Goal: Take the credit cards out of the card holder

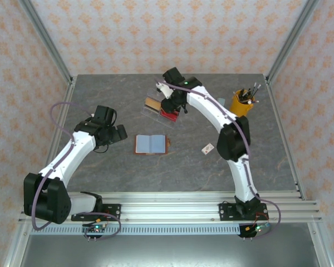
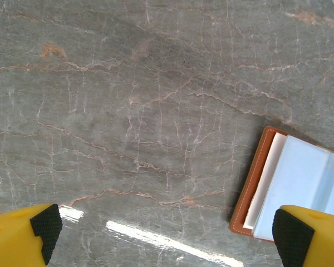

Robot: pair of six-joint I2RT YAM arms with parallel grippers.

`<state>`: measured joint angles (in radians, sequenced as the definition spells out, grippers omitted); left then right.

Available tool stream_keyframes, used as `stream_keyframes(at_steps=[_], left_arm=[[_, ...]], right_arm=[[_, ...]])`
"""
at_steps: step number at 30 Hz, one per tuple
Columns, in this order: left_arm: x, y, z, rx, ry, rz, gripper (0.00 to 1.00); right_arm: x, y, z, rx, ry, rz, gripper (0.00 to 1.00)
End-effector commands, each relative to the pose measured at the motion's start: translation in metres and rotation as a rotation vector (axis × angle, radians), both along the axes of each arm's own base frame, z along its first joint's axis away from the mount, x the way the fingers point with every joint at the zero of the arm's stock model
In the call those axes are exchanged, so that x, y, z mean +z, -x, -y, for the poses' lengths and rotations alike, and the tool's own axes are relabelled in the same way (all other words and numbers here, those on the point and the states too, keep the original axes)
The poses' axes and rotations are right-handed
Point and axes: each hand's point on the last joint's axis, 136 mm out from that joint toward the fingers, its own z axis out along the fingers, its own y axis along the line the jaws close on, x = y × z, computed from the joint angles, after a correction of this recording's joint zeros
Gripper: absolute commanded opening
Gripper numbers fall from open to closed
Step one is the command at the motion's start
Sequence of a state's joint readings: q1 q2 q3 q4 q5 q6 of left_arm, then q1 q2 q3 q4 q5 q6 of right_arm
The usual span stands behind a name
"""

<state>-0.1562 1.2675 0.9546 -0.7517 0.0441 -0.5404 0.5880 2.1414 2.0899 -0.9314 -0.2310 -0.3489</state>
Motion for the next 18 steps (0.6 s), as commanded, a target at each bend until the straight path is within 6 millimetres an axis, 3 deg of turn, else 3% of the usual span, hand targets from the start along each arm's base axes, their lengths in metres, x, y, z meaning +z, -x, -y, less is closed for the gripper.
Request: stream_keyframes(at_steps=[1, 6, 10, 11, 15, 18], left_arm=[[0.016, -0.001, -0.011, 0.068, 0.004, 0.057, 1.0], [0.049, -0.009, -0.031, 0.113, -0.076, 0.173, 1.0], [0.077, -0.014, -0.048, 0.12, -0.177, 0.308, 1.0], [0.082, -0.014, -0.051, 0.124, -0.197, 0.339, 1.0], [0.089, -0.019, -0.063, 0.144, -0.272, 0.429, 1.0], [0.084, -0.023, -0.073, 0.171, -0.344, 0.462, 1.0]], right_arm=[[0.062, 0.008, 0.017, -0.175, -0.15, 0.106, 0.49], [0.103, 0.024, 0.07, -0.398, -0.215, 0.306, 0.69], [0.13, 0.039, 0.134, -0.603, -0.194, 0.539, 0.99], [0.133, 0.044, 0.15, -0.653, -0.188, 0.584, 1.0], [0.126, 0.059, 0.211, -0.857, -0.15, 0.671, 1.0], [0.103, 0.068, 0.259, -1.027, -0.074, 0.715, 1.0]])
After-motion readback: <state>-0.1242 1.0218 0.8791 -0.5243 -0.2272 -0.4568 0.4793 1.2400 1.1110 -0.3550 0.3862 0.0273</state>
